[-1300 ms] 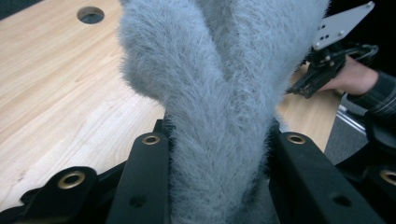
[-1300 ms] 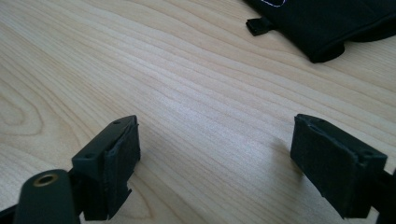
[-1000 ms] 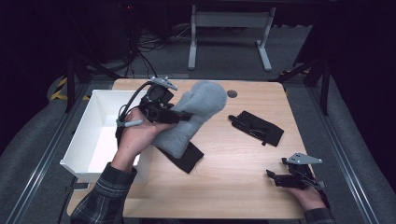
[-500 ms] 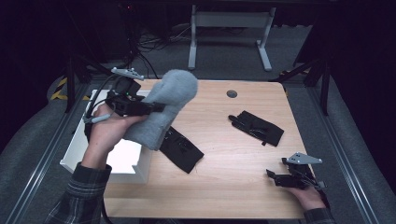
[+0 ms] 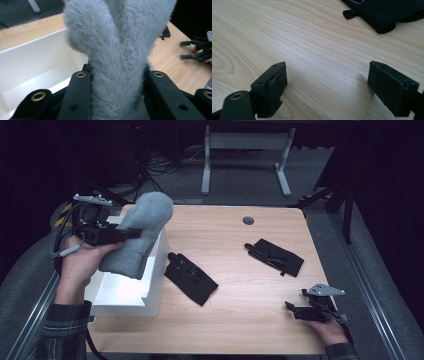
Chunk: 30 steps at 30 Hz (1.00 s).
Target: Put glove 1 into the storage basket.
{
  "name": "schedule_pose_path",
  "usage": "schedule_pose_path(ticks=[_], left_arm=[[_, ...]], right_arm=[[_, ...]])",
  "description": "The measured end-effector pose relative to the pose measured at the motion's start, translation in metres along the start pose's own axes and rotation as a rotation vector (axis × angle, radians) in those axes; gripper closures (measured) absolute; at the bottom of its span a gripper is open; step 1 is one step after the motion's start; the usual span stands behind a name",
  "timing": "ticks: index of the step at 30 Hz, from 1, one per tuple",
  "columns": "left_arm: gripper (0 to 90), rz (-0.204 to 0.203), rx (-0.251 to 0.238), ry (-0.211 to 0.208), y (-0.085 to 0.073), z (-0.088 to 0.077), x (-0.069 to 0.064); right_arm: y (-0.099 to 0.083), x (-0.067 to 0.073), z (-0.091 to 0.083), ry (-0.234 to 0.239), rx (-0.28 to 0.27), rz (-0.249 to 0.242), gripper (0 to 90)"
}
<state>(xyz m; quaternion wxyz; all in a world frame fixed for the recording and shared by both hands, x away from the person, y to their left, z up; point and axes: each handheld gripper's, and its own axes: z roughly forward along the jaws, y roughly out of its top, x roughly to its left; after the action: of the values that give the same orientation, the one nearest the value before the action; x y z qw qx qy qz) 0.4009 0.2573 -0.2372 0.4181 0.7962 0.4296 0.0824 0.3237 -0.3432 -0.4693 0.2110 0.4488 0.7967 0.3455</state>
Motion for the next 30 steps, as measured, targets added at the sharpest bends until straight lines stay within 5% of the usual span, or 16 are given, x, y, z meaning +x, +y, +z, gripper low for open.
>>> schedule_pose_path(ticks=[14,30], left_arm=[[68.4,-0.115,0.048,0.069,-0.037,0.019,0.035],[68.1,-0.258,0.186,0.11,-0.083,0.079,0.072]], right_arm=[[0.0,0.0,0.0,0.001,-0.001,0.001,16.4],[0.0,0.0,0.0,-0.001,0.0,0.001,16.4]])
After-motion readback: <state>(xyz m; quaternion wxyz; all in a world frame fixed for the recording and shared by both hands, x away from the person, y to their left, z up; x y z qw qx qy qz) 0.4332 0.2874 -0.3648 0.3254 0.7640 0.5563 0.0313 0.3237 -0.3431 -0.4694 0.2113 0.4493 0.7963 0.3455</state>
